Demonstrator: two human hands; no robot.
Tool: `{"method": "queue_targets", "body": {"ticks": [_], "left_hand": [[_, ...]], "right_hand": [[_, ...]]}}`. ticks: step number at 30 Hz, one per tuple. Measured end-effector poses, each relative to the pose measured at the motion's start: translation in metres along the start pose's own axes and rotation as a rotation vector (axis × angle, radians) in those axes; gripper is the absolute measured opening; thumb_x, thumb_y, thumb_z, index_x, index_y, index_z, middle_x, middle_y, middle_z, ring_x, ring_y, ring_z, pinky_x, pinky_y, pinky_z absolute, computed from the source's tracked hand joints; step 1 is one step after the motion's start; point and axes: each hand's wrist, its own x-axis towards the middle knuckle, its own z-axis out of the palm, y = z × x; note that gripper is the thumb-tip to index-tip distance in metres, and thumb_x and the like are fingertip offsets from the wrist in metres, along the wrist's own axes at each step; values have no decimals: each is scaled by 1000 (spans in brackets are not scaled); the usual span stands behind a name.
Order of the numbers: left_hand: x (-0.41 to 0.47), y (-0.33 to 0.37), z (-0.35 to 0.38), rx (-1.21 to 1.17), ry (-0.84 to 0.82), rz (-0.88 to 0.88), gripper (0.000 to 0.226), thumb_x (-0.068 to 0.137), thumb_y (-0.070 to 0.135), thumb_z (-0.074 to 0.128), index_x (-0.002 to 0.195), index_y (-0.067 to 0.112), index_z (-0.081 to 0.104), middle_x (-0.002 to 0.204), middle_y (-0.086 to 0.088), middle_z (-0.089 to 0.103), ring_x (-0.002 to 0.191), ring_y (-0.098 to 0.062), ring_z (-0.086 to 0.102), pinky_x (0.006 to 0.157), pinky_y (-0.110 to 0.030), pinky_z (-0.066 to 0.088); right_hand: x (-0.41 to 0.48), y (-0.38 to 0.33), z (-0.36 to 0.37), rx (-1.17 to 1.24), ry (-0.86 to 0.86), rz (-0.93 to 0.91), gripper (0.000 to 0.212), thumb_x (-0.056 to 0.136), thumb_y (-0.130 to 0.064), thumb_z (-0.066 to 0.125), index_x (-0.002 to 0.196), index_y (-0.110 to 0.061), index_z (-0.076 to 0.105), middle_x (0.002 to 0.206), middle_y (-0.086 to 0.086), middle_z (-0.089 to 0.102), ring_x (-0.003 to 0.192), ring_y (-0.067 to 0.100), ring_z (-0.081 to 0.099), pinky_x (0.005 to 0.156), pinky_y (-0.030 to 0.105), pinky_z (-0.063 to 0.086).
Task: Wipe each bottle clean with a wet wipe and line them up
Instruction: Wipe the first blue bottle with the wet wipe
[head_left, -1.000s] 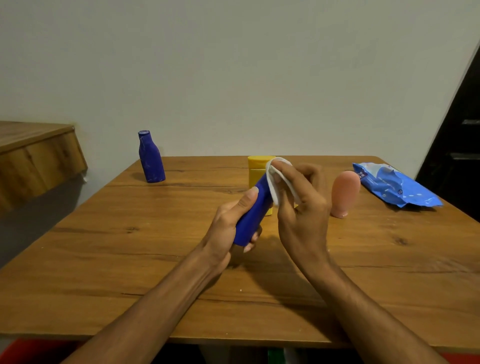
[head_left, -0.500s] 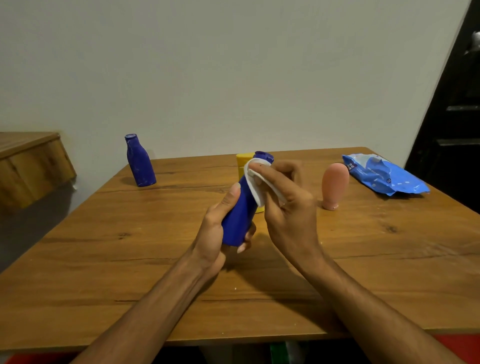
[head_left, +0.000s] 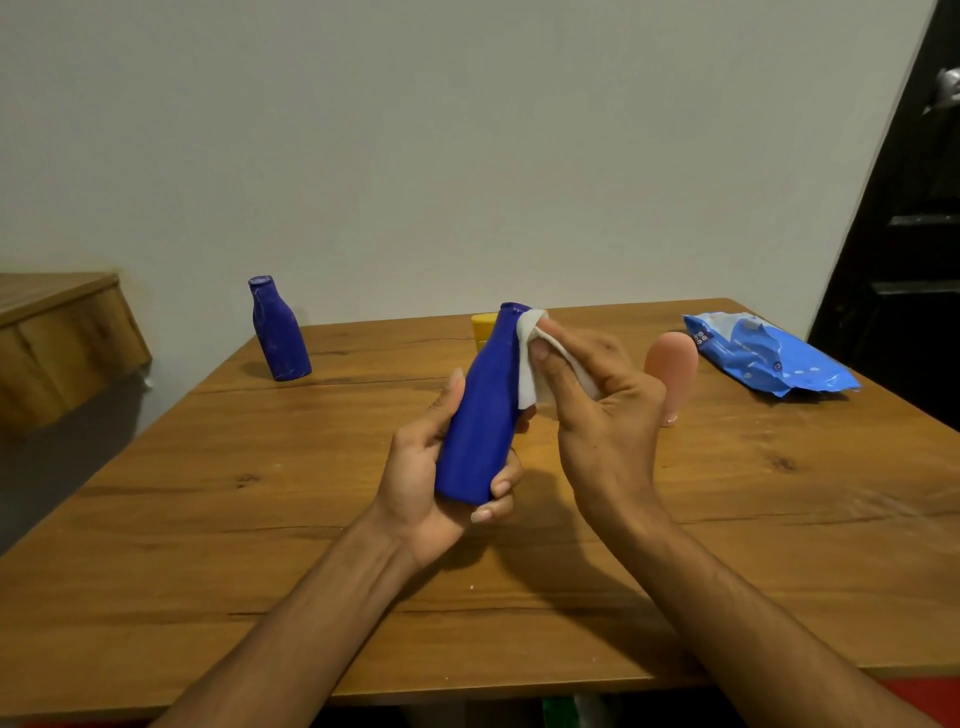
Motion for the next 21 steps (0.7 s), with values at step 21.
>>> {"method": "queue_targets", "body": {"ticks": [21], "left_hand": [[-2, -1, 5, -76, 22, -34, 57, 92, 55, 44, 119, 7, 60, 93, -10, 62, 52, -17, 50, 40, -22, 42]], "right_hand": [[-3, -6, -2, 74, -97, 90, 25, 95, -10, 57, 93, -33, 66, 83, -12, 73, 82, 4, 69, 60, 15, 52]]}}
